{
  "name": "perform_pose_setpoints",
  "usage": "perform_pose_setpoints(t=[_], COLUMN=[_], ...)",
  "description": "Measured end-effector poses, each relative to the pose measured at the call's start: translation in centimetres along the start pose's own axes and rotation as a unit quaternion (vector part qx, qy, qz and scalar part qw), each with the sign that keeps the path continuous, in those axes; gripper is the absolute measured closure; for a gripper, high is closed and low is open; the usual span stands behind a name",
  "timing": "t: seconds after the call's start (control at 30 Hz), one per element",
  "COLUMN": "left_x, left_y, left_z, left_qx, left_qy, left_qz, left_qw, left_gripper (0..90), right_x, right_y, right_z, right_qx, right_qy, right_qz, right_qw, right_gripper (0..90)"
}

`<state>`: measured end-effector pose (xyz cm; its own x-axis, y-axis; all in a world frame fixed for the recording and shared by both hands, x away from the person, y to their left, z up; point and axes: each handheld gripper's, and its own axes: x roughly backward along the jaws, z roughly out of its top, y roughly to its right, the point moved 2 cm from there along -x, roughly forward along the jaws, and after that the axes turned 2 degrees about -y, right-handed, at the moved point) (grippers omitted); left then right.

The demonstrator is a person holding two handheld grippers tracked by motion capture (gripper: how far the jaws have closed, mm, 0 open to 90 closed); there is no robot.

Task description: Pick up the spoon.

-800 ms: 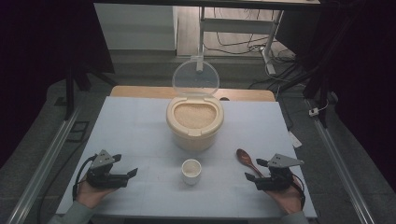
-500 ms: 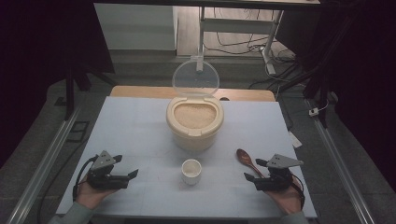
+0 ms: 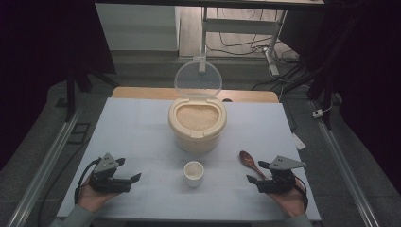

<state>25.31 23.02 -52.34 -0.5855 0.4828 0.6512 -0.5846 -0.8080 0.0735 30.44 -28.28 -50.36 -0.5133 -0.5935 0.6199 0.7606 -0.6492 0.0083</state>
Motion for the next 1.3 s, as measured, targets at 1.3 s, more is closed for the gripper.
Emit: perform_pose_setpoints(t=[1.3], left_x=[-0.5], left_y=[0.0], left_z=[-0.3], left_qx=[-0.006], left_qy=[-0.018], left_qz=[0.003], left_qw=[0.9998], left_gripper=[14.8], right_x=[0.6], right_y=[3.0], right_z=[2.7], right_qx=[-0.066], right_qy=[-0.256], right_qz=[-0.048], right_qw=[0.9633], right_gripper=[33.2])
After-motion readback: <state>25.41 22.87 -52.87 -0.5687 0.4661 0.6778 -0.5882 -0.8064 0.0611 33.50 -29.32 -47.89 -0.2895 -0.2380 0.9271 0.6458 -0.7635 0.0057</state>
